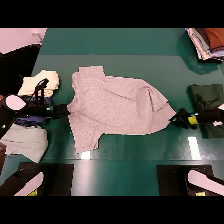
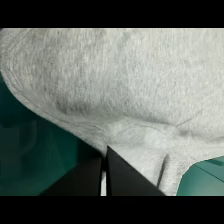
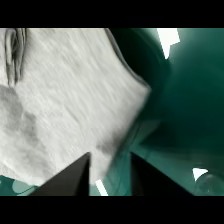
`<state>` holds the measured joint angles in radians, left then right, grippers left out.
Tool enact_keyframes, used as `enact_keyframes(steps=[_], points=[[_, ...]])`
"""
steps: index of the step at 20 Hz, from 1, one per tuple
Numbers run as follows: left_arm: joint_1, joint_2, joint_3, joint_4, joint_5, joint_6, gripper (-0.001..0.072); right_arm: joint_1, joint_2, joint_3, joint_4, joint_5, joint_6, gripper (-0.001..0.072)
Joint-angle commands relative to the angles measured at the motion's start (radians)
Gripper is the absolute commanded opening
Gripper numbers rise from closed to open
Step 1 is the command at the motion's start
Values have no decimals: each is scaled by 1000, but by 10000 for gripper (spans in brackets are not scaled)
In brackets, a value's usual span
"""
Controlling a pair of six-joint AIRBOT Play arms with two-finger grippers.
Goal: Fold the shirts.
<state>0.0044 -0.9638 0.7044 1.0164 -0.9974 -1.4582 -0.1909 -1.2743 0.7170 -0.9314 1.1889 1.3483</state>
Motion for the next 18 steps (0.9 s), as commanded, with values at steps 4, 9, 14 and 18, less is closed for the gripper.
enact_keyframes(steps=[4, 9, 14, 18], points=[[1, 4, 72, 21, -68, -8, 21, 128, -51, 137, 14, -24, -15, 15], [3, 164, 476, 134, -185, -8, 22, 92, 238, 412, 15, 37, -15, 16], [3, 270, 1008, 158, -197, -10, 22, 1, 493, 789, 14, 34, -14, 15], [3, 270, 1313, 151, -154, -76, 22, -121, 603, 980, 13, 46, -14, 14]])
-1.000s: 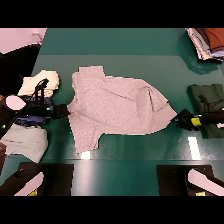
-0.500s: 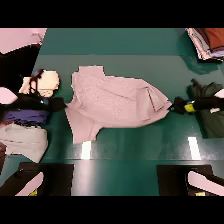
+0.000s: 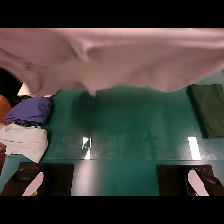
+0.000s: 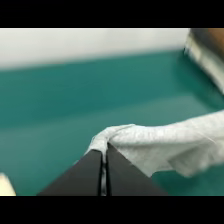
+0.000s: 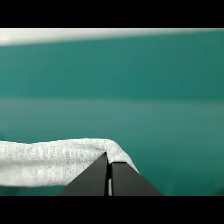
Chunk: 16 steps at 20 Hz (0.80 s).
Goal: Fold the shirts.
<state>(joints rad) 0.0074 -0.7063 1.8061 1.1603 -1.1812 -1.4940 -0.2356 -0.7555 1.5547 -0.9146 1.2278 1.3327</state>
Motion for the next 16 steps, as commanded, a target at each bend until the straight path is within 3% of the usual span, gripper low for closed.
enact_keyframes(steps=[1, 4, 9, 14, 16], points=[[0, 12, 246, 6, 49, -48, 22, -115, 94, 183, -3, 19, 2, 14], [1, 5, 266, 8, 69, -54, 22, -218, 72, 310, -3, 85, 19, 14], [0, -121, 158, 11, -118, -50, 22, -233, -104, 429, -1, 298, 105, 14], [0, -293, -137, 8, -224, -42, 23, -136, -305, 245, -27, 469, 190, 14], [0, -357, -265, 8, -206, -38, 23, -27, -384, 135, -180, 480, 216, 14]])
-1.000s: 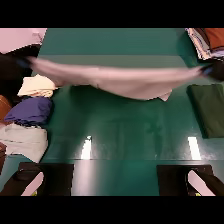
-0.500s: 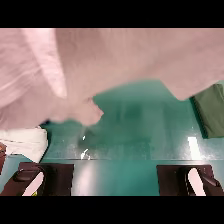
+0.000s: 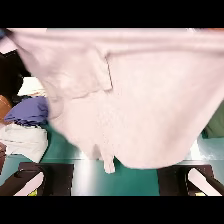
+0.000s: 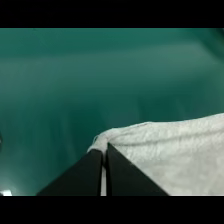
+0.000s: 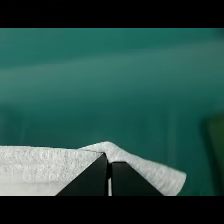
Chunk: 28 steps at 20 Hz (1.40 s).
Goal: Fold the shirts.
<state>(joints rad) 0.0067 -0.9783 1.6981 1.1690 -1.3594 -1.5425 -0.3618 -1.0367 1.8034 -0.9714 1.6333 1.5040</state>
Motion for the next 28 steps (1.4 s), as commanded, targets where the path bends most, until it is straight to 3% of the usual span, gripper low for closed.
enact_keyframes(steps=[1, 3, 6, 9, 13, 16, 20, 28], points=[[1, -118, -208, -1, -2, 19, 23, 166, -148, -163, -222, 68, 52, 14], [1, -190, -290, 0, 67, 32, 23, 270, -241, -235, -344, 39, 63, 13], [1, -343, -306, -1, 183, 34, 23, 352, -422, -257, -356, -65, 63, 14], [1, -470, -286, -6, 372, 77, 23, 367, -599, -150, -355, -166, 61, 14], [2, -570, -179, -5, 472, 105, 23, 367, -727, 30, -356, -232, 56, 14], [2, -571, -125, 0, 428, 138, 23, 367, -732, 76, -357, -206, 18, 14], [1, -573, -154, 6, 205, 137, 22, 367, -629, -112, -367, -238, 12, 14], [1, -574, -403, 1, 283, 137, 24, 367, -517, -489, -335, -356, 13, 15]])
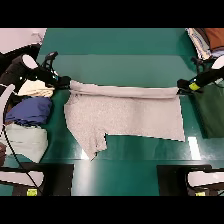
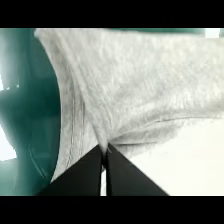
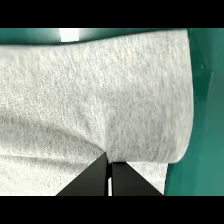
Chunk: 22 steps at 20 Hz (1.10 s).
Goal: Fold the shirts.
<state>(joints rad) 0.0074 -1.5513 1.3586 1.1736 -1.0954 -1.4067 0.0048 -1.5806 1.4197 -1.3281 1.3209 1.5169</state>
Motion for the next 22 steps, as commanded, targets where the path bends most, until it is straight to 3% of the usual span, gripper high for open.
enact_keyframes(steps=[1, 2, 3, 4, 5, 6, 10, 14, 17, 22], points=[[0, -1, -67, -7, 19, -1, 24, 0, 36, -130, 46, -58, 0, 15], [0, -1, -66, -8, 18, -18, 25, 0, 47, -150, 62, -71, 0, 15], [0, -1, -66, -8, 8, -45, 71, 0, 55, -161, 78, -73, 0, 20], [0, -1, -66, -7, -1, -60, 326, 0, 56, -161, 93, -72, 0, 145], [0, -1, -66, -7, -18, -63, 500, 0, 55, -158, 108, -64, 0, 358], [1, 1, -66, -6, -53, -63, 499, 0, 56, -148, 105, -41, 0, 399], [0, 93, -129, 70, -219, -60, 500, -20, 160, -179, 99, 39, 0, 399], [0, 355, -473, 50, -169, -88, 500, -44, 354, -316, 100, 39, 0, 399], [0, 523, -719, -74, -109, -85, 500, -51, 456, -381, 106, 14, 0, 398], [-2, 578, -925, -259, 35, -75, 499, -51, 531, -382, 107, 14, 0, 398]])
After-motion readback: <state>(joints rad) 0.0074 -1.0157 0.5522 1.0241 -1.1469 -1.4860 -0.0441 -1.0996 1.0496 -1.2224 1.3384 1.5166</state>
